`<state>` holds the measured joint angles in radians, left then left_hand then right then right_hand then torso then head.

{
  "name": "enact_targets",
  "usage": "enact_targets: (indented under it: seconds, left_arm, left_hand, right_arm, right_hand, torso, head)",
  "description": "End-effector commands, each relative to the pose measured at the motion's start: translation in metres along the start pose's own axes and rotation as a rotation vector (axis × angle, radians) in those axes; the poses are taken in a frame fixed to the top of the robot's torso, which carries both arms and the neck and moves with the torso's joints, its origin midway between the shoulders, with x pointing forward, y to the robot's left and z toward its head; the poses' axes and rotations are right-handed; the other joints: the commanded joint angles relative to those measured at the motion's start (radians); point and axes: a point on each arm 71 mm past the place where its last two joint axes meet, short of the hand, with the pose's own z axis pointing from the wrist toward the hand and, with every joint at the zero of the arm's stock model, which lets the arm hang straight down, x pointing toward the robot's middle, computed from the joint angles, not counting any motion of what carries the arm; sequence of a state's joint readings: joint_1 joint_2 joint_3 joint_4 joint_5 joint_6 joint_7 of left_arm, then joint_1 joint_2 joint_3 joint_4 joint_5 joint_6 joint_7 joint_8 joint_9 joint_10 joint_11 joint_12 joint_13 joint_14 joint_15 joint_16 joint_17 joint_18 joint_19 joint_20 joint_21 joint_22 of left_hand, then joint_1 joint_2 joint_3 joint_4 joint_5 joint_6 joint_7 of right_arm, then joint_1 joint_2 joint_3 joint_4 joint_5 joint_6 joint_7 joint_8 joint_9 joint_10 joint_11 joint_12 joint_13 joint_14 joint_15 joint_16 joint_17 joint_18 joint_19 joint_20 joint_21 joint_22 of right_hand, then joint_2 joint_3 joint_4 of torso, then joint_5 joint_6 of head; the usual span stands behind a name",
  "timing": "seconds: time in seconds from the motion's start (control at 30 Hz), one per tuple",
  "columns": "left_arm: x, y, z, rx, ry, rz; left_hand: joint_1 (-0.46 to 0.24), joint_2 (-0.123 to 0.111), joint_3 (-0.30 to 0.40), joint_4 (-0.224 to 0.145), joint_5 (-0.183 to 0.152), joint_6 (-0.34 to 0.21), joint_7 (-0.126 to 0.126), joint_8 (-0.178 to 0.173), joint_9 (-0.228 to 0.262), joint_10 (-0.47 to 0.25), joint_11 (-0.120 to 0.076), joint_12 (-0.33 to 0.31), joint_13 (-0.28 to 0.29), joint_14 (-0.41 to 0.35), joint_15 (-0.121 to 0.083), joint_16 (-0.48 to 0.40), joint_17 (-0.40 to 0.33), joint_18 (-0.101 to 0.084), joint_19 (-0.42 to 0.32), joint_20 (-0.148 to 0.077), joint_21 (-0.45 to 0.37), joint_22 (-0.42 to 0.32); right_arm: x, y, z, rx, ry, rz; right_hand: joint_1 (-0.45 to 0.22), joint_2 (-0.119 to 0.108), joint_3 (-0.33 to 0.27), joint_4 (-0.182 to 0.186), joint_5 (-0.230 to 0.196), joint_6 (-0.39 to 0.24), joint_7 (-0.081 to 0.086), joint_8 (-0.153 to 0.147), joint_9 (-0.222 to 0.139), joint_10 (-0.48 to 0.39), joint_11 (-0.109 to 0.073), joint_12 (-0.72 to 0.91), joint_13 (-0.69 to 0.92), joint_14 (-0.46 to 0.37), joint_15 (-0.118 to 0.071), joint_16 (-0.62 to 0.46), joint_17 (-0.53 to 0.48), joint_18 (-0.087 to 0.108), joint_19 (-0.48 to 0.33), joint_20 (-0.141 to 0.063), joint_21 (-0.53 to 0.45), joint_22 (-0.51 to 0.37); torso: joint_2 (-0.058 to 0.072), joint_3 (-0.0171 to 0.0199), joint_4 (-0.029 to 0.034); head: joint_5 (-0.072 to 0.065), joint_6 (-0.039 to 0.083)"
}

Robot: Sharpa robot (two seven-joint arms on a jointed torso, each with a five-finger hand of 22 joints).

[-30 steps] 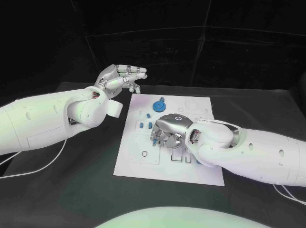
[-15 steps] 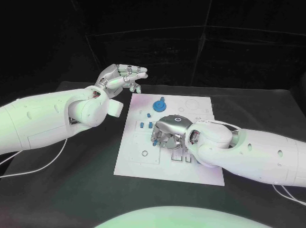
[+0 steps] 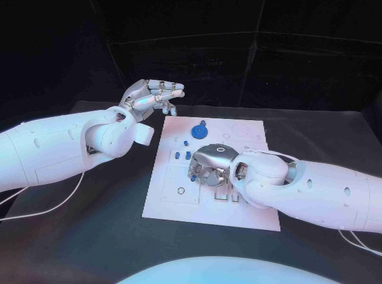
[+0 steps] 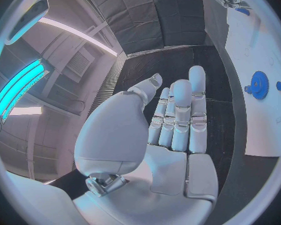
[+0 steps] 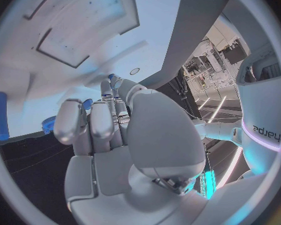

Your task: Assemble the parts on the task board

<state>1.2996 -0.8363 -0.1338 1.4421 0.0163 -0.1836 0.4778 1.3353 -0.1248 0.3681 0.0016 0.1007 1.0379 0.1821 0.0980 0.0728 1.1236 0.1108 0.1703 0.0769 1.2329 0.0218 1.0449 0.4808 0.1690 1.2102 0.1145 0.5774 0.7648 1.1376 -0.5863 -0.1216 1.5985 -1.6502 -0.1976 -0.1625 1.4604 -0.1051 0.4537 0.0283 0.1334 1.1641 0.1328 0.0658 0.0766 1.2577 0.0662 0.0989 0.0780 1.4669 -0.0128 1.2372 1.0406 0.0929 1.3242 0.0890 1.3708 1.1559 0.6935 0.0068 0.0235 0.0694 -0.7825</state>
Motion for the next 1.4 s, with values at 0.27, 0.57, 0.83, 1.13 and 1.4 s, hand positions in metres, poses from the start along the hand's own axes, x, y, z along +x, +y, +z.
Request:
enact_targets:
  seconds: [0.27, 0.57, 0.83, 1.13, 1.4]
  left_arm:
    - [0.001, -0.001, 0.000, 0.007, 0.011, -0.011]
    - [0.001, -0.001, 0.000, 0.005, 0.013, -0.012]
    - [0.001, -0.001, 0.000, 0.003, 0.013, -0.012]
    - [0.000, -0.001, -0.001, -0.001, 0.012, -0.012]
    - [-0.001, -0.001, -0.001, -0.003, 0.013, -0.012]
  left_hand:
    - [-0.005, 0.003, -0.007, -0.001, -0.004, -0.006, 0.000, 0.004, 0.000, -0.005, -0.002, 0.003, 0.002, -0.008, 0.001, 0.004, -0.001, 0.013, 0.000, 0.007, -0.004, -0.001]
    - [-0.002, 0.005, -0.009, -0.002, -0.003, -0.007, 0.000, 0.005, 0.000, -0.007, -0.002, 0.005, 0.002, -0.009, 0.000, 0.004, -0.002, 0.013, 0.000, 0.007, -0.005, -0.002]
    - [-0.002, 0.005, -0.009, -0.002, -0.003, -0.007, 0.000, 0.005, 0.000, -0.007, -0.002, 0.005, 0.002, -0.009, 0.000, 0.004, -0.002, 0.013, 0.000, 0.007, -0.005, -0.002]
    - [-0.001, 0.005, -0.010, -0.002, -0.003, -0.008, 0.000, 0.005, 0.000, -0.008, -0.002, 0.005, 0.002, -0.009, 0.001, 0.004, -0.004, 0.013, 0.000, 0.007, -0.006, -0.003]
    - [0.001, 0.006, -0.011, -0.002, -0.003, -0.009, 0.000, 0.005, 0.000, -0.009, -0.001, 0.006, 0.001, -0.010, 0.001, 0.004, -0.004, 0.013, 0.000, 0.007, -0.006, -0.003]
  right_arm:
    - [0.002, 0.004, 0.003, -0.002, 0.012, -0.031]
    - [0.001, 0.003, 0.003, 0.004, -0.003, -0.032]
    - [-0.003, 0.004, -0.001, -0.009, -0.057, -0.023]
    - [-0.011, 0.001, -0.029, -0.025, -0.135, 0.006]
    - [-0.041, -0.038, -0.062, 0.104, -0.167, 0.007]
  right_hand:
    - [-0.029, -0.005, 0.006, -0.002, -0.008, -0.014, 0.010, -0.003, -0.002, -0.017, 0.005, -0.013, -0.004, 0.018, 0.001, 0.002, -0.004, -0.005, 0.001, 0.006, 0.004, -0.002]
    - [-0.068, -0.031, 0.008, 0.000, -0.003, -0.078, 0.035, -0.005, -0.011, -0.116, 0.035, -0.038, -0.016, 0.012, 0.026, -0.003, -0.022, -0.002, -0.013, 0.026, -0.005, -0.018]
    - [-0.082, -0.056, -0.006, -0.012, 0.001, -0.161, 0.043, -0.006, -0.014, -0.202, 0.050, -0.032, -0.015, -0.002, 0.039, -0.029, -0.069, 0.009, -0.045, 0.041, -0.031, -0.066]
    - [-0.090, -0.067, -0.033, -0.018, 0.010, -0.172, 0.040, -0.001, -0.010, -0.209, 0.048, -0.014, -0.012, -0.004, 0.038, -0.032, -0.078, 0.011, -0.048, 0.042, -0.036, -0.073]
    - [-0.093, -0.069, -0.050, -0.019, 0.013, -0.175, 0.028, -0.001, -0.009, -0.199, 0.040, 0.003, -0.011, -0.004, 0.032, -0.032, -0.081, 0.011, -0.047, 0.038, -0.038, -0.075]
  torso:
    - [-0.001, -0.0004, 0.0002]
    - [-0.001, -0.0001, -0.0006]
    - [-0.001, 0.0008, -0.0001]
    - [-0.004, 0.0000, -0.0025]
    - [-0.004, -0.0010, -0.0020]
  head:
    - [0.001, -0.001]
    - [0.001, 0.000]
    - [0.000, 0.000]
    - [-0.006, 0.006]
    - [-0.030, 0.023]
